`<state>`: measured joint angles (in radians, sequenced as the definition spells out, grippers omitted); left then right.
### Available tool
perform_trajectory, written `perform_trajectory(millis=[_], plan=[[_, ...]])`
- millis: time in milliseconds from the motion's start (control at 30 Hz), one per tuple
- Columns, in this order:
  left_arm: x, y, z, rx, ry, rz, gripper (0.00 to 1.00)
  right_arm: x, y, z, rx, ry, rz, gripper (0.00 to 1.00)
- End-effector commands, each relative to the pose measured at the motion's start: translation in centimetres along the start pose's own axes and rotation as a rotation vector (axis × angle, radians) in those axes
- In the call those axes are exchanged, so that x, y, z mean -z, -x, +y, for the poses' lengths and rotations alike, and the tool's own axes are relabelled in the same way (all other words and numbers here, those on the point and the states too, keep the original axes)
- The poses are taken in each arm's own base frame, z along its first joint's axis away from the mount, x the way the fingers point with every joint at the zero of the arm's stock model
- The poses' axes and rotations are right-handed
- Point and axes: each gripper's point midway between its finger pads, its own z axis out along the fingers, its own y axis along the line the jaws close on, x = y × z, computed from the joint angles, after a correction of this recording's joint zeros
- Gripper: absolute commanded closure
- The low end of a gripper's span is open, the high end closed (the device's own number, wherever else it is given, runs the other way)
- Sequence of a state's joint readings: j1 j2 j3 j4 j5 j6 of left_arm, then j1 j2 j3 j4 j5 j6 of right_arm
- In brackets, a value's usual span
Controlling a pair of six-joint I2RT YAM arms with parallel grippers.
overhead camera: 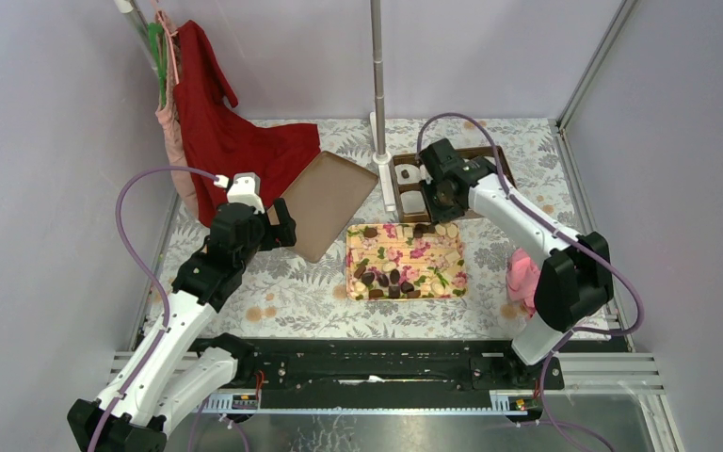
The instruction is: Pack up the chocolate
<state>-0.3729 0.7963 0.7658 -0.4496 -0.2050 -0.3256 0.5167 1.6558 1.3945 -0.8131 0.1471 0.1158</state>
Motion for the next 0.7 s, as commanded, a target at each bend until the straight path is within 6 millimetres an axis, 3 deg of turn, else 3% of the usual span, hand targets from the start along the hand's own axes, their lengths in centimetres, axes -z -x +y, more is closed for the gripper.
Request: perform_trajectory(millis=[0, 267, 667], plan=[[-0.1, 0.7, -0.1, 0.001, -0.009, -0.038, 0.01, 1.5, 3.1, -2.2, -0.020, -0.049, -0.073, 0.80], [-0.2, 0.6, -0.2, -0.001, -0.012, -0.031, 0.01, 0.0, 5.4, -4.5, -0.060, -0.081, -0.067, 0.79], [-0.4, 0.5, -0.2, -0.004, -0.011, -0.023, 0.01, -4.4, 6.3, -5.8, -0.074, -0.112, 0.001, 0.79]])
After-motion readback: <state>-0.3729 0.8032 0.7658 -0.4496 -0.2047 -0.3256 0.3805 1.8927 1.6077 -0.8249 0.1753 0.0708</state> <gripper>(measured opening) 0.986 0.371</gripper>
